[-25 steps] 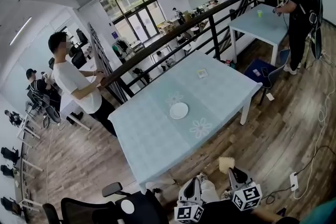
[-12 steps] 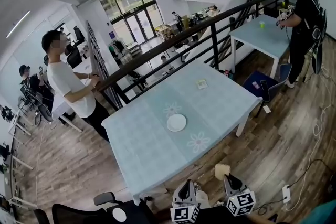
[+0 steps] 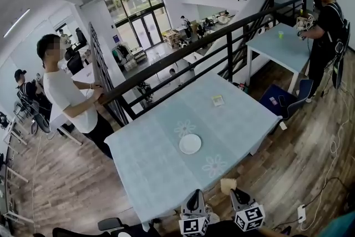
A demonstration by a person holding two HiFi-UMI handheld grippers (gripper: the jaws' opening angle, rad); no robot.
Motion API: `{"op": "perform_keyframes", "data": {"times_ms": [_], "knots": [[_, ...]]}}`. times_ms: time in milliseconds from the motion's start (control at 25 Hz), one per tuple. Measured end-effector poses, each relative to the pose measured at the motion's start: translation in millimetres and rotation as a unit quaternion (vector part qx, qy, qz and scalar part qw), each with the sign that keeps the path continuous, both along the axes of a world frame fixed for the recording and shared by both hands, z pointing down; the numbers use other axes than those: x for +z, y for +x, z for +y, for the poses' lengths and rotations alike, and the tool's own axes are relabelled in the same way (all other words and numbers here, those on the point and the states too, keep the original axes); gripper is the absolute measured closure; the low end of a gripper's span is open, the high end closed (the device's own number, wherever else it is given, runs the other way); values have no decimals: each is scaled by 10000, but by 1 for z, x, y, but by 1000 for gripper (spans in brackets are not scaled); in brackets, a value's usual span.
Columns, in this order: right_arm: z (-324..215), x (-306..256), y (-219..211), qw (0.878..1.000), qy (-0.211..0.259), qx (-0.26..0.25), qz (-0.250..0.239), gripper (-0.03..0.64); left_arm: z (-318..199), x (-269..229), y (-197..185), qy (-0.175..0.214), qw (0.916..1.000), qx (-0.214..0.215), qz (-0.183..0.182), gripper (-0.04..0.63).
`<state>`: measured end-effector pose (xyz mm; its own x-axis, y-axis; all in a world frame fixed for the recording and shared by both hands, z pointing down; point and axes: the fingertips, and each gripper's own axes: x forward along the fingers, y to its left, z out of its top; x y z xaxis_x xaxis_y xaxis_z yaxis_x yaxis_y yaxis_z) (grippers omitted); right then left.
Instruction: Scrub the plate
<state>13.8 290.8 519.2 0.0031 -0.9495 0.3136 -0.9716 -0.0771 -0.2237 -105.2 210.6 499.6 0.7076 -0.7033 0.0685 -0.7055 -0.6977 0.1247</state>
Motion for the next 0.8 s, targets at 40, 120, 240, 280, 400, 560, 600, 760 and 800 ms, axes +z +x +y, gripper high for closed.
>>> {"op": "perform_keyframes", "data": {"times_ms": [40, 120, 240, 280, 400, 560, 600, 760, 800], "knots": [[-9, -1, -1, 10000, -3, -7, 15, 571, -9, 1, 0, -50, 10000, 23, 11, 584], [-25, -1, -3, 10000, -5, -7, 57, 571, -26, 5, 1, -113, 9999, 105, 36, 584], [-48, -4, -9, 9999, 48, 16, 124, 571, -49, 3, -5, -50, 9998, 192, 57, 584], [-56, -6, -12, 9999, 77, 13, 153, 571, -57, 1, -7, -3, 9998, 203, 75, 584], [-78, -6, -22, 9997, 111, -52, 224, 571, -77, -2, -14, 134, 9996, 243, 76, 584], [-98, -6, -38, 9996, 35, -185, 199, 571, -96, 0, -28, 61, 9999, 97, 52, 584], [-101, -7, -42, 9996, 16, -212, 200, 571, -98, 2, -32, 2, 10000, 39, 56, 584], [-114, -6, -44, 9994, -18, -268, 195, 571, -105, 12, -41, -156, 9998, -92, 12, 584], [-118, -4, -42, 9994, -38, -285, 178, 571, -107, 13, -40, -153, 9998, -105, 5, 584]]}}
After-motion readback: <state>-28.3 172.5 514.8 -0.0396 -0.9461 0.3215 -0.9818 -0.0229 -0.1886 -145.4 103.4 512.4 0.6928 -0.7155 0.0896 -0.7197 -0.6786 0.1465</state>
